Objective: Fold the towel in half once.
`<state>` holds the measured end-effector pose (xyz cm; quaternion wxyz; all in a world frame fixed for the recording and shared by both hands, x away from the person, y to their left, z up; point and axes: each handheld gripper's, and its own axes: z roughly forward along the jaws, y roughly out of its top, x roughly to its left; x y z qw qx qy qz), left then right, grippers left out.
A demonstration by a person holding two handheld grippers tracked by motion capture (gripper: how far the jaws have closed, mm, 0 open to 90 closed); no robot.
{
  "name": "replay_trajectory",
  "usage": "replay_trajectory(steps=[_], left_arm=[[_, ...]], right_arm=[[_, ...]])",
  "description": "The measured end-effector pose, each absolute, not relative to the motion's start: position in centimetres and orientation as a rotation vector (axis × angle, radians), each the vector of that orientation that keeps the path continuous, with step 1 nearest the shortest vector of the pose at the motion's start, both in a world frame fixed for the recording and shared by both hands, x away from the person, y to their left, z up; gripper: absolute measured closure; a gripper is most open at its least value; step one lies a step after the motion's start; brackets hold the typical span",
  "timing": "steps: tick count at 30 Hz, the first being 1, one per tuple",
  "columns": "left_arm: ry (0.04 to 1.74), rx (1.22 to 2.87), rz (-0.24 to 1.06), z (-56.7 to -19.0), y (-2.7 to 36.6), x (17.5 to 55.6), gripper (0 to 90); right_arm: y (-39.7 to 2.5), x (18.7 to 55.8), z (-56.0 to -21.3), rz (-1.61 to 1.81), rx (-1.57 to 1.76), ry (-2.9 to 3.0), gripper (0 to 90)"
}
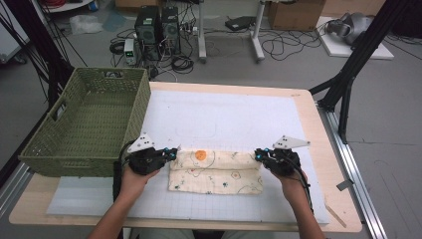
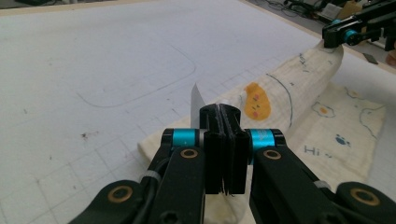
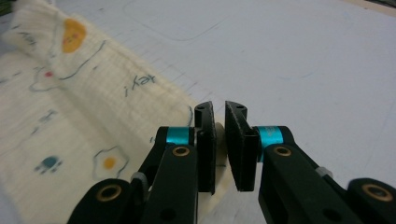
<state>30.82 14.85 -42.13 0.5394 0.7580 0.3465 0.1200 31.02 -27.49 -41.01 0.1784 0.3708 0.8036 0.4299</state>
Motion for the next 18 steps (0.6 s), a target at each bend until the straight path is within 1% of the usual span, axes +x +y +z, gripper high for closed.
replay_trajectory(steps=[10, 18], left_arm=[[0.800, 1.813, 0.275, -42.1, 15.3, 29.2, 88.1], [0.770, 1.833, 0.232, -41.9, 15.9, 27.8, 88.4]], right_arm=[[-28.0, 27.2, -42.0, 1.239, 1.011, 2.314, 83.5], [-27.9, 25.3, -41.5, 1.246, 0.954, 2.342, 83.7]])
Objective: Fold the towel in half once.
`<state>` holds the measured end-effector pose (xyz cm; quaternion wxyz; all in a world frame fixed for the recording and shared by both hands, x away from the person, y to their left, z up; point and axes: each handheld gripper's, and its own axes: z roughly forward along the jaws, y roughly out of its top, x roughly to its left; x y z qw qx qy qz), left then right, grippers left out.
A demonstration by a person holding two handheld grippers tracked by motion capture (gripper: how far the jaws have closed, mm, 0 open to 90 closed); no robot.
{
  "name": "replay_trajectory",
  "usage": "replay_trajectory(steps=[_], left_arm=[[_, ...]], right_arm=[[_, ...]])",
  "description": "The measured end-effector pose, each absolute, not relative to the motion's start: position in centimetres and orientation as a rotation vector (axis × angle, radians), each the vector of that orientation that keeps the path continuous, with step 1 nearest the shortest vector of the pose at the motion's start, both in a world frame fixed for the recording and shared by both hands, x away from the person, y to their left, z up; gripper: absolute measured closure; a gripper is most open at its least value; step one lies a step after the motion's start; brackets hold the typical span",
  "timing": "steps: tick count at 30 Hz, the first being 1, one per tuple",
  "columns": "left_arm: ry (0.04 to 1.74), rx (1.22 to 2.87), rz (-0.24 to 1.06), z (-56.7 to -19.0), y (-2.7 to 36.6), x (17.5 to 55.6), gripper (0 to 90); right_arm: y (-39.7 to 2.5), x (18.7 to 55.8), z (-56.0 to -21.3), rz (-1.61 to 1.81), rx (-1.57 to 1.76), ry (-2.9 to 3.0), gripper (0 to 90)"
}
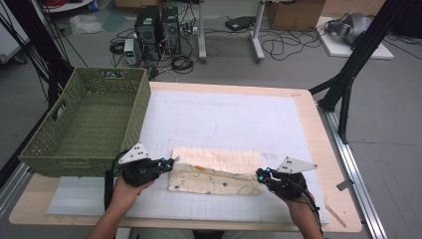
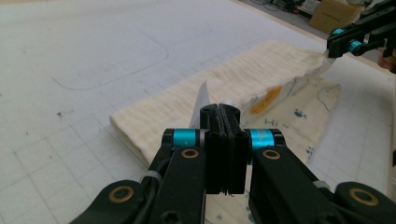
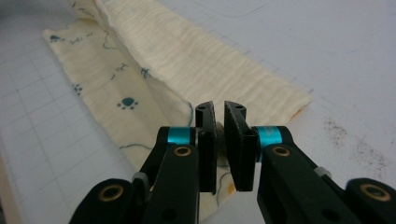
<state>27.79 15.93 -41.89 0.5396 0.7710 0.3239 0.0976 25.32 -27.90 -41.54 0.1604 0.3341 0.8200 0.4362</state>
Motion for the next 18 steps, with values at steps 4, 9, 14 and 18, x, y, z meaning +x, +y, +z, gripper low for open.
replay_trajectory(steps=[4, 9, 14, 18], left_arm=[[0.757, 1.869, 0.198, -42.2, 15.9, 27.4, 88.4], [0.771, 1.848, 0.135, -42.2, 16.2, 27.3, 72.3], [0.823, 1.736, 0.210, -41.9, 16.6, 27.5, 54.2], [0.867, 1.779, 0.249, -42.7, 16.3, 28.1, 51.9]], right_arm=[[-27.8, 24.7, -41.9, 1.192, 0.940, 2.384, 83.6], [-28.1, 24.6, -42.3, 1.151, 0.971, 2.421, 72.1], [-29.4, 24.9, -42.1, 1.184, 1.073, 2.321, 64.4], [-29.6, 25.1, -42.0, 1.230, 1.108, 2.283, 62.1]])
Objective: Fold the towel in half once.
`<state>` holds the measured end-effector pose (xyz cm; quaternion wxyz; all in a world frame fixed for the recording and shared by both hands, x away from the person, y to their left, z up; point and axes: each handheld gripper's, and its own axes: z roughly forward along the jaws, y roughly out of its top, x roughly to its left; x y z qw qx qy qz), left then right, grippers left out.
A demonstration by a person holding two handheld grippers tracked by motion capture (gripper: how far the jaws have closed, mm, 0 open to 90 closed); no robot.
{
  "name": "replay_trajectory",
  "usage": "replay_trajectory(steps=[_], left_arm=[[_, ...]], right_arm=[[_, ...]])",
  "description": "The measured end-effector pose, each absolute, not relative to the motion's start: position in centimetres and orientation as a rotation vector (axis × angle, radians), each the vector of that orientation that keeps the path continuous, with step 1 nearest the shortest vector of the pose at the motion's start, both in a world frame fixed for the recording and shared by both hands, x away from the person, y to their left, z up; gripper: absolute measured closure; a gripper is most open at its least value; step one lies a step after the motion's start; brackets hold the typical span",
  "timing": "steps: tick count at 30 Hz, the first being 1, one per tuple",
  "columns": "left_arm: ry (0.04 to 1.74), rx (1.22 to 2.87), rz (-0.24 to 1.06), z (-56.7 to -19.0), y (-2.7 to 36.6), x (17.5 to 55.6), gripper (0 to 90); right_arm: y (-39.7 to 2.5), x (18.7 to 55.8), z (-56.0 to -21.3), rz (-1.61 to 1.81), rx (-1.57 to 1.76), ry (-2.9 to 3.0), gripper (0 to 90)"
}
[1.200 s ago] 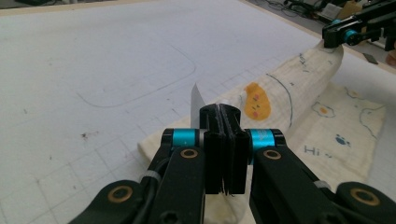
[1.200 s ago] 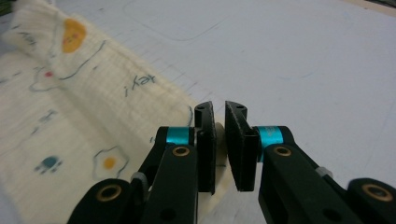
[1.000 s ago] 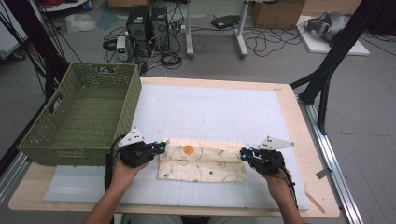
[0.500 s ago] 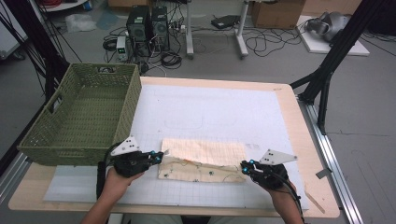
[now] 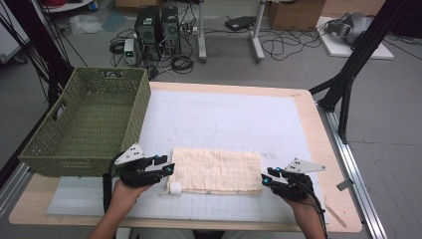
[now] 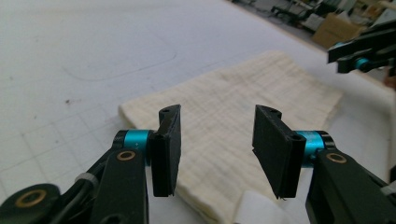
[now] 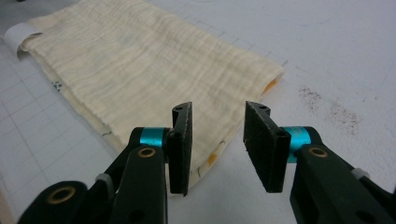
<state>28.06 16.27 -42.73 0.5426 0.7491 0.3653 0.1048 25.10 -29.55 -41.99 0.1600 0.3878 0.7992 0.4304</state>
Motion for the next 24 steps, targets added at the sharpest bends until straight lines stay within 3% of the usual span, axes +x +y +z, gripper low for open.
replay_trajectory(steps=[6, 13, 16, 18, 20, 24], left_arm=[[0.942, 1.841, 0.287, -43.6, 15.6, 29.2, 50.4], [0.946, 1.911, 0.275, -44.7, 15.3, 29.2, 55.5], [0.925, 1.956, 0.257, -45.1, 14.7, 29.2, 62.8], [0.905, 1.988, 0.268, -45.0, 14.4, 29.0, 73.6], [0.889, 2.001, 0.278, -45.0, 14.2, 29.0, 82.9], [0.861, 1.975, 0.310, -44.4, 14.3, 28.7, 86.0]], right_arm=[[-28.3, 26.1, -42.4, 1.191, 1.118, 2.299, 63.8], [-27.8, 25.8, -43.6, 1.134, 1.094, 2.364, 63.8], [-27.5, 26.0, -44.4, 1.084, 1.087, 2.415, 74.8], [-27.5, 26.0, -44.2, 1.085, 1.073, 2.410, 83.2], [-27.4, 26.0, -44.3, 1.075, 1.057, 2.413, 85.7], [-27.3, 25.7, -43.8, 1.093, 1.034, 2.394, 86.2]])
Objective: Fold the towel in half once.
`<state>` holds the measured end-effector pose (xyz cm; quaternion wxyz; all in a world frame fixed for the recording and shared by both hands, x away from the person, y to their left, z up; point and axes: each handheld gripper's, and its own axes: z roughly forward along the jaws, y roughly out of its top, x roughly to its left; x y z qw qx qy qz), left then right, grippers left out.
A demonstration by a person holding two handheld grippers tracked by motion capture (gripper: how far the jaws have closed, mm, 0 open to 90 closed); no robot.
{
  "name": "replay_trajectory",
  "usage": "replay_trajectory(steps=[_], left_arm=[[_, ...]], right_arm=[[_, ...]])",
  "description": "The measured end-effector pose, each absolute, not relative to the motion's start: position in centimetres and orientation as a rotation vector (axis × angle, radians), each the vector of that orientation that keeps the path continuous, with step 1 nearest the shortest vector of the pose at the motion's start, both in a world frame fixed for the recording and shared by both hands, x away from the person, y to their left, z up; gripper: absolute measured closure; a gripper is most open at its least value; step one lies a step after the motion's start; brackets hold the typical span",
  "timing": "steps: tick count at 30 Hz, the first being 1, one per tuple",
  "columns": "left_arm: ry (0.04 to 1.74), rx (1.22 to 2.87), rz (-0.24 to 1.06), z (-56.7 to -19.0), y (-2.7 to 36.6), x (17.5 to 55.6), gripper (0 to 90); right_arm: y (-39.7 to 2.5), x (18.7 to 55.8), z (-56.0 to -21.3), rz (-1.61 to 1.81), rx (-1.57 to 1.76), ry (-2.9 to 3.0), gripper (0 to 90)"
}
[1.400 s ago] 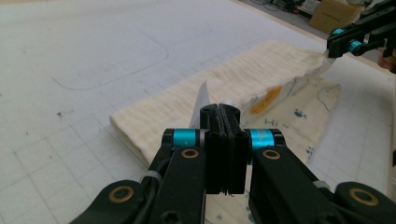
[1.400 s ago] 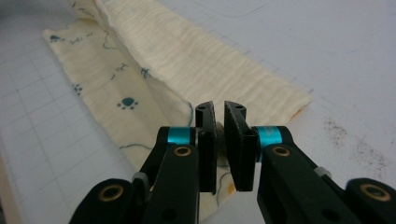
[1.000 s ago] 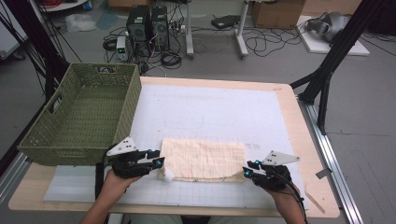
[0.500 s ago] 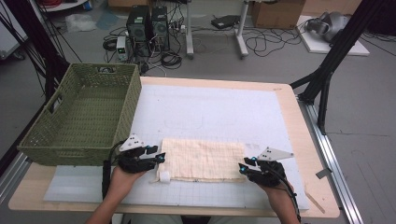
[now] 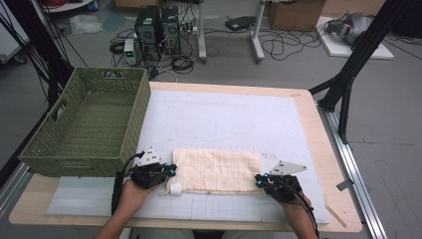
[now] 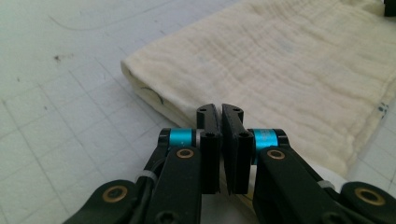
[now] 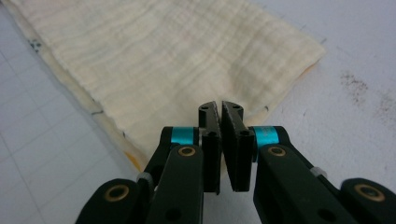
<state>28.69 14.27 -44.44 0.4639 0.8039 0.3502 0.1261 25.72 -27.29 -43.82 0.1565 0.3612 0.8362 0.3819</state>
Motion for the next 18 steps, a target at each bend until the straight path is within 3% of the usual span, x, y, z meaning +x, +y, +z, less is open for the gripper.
replay_trajectory(steps=[8, 14, 16, 18], left_arm=[[0.842, 1.860, 0.223, -43.2, 15.2, 28.1, 86.2], [0.913, 1.897, 0.151, -43.9, 15.8, 28.1, 85.5], [0.942, 1.939, 0.176, -44.4, 15.5, 28.3, 81.3], [0.960, 1.945, 0.209, -44.3, 15.4, 28.4, 69.1]], right_arm=[[-28.0, 24.8, -42.3, 1.180, 1.037, 2.334, 86.2], [-28.1, 24.6, -42.7, 1.114, 1.059, 2.391, 86.0], [-27.8, 24.7, -43.2, 1.043, 1.060, 2.411, 81.9], [-27.8, 25.0, -43.5, 1.022, 1.080, 2.424, 74.6]])
